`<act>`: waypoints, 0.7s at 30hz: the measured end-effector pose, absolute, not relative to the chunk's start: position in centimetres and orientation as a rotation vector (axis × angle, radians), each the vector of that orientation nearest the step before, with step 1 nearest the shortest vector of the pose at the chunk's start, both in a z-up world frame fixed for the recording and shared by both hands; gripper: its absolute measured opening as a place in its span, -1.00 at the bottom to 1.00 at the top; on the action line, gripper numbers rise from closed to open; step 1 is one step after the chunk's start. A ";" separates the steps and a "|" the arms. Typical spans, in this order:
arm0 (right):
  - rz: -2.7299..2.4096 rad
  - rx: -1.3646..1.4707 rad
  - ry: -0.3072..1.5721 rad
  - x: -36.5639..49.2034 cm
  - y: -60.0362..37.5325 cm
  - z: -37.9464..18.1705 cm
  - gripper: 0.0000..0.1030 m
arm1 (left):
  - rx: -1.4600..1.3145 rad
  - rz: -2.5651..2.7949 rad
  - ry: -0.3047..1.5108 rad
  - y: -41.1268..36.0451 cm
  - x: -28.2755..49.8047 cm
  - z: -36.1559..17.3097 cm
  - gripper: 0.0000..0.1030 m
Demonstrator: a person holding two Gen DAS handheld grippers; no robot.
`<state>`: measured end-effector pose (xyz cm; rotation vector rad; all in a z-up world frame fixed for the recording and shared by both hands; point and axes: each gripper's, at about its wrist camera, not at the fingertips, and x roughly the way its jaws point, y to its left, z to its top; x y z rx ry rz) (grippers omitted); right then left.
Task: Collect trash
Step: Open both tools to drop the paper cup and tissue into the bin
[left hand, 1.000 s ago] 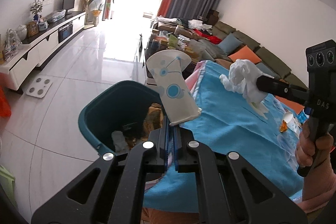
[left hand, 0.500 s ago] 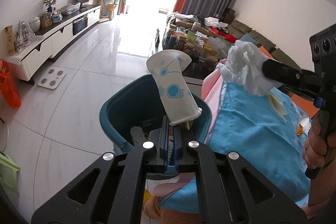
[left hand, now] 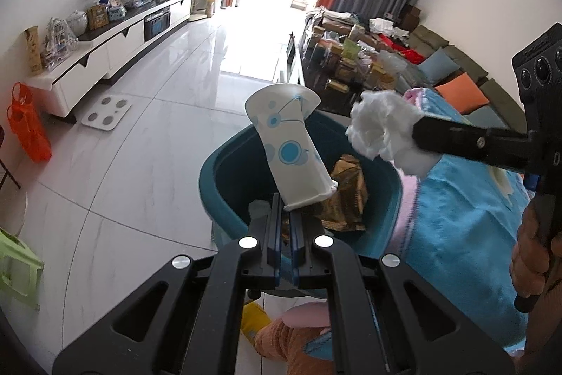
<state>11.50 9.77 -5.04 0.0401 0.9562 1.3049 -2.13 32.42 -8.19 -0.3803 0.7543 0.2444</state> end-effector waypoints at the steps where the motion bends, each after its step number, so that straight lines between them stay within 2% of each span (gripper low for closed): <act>1: 1.292 0.029 0.973 11.6 10.2 -5.5 -0.90 | -0.381 0.249 0.762 32.6 -1.9 -8.5 -0.92; 7: 1.241 -0.019 1.038 12.0 11.6 -7.1 -0.85 | -0.393 0.270 0.795 33.6 -1.1 -9.8 -0.92; 11: 1.215 -0.021 1.062 12.4 12.1 -7.4 -0.53 | -0.405 0.275 0.810 33.8 -0.4 -10.7 -0.91; 15: 1.187 -0.027 1.083 12.5 12.3 -7.9 -0.46 | -0.422 0.273 0.823 34.1 0.6 -11.7 -0.87; 16: 1.177 -0.028 1.084 12.5 12.2 -8.0 -0.38 | -0.426 0.273 0.824 34.1 0.8 -11.9 -0.87; 21: 1.160 -0.020 1.071 12.4 11.1 -7.7 -0.37 | -0.440 0.262 0.814 33.7 1.0 -12.2 -0.77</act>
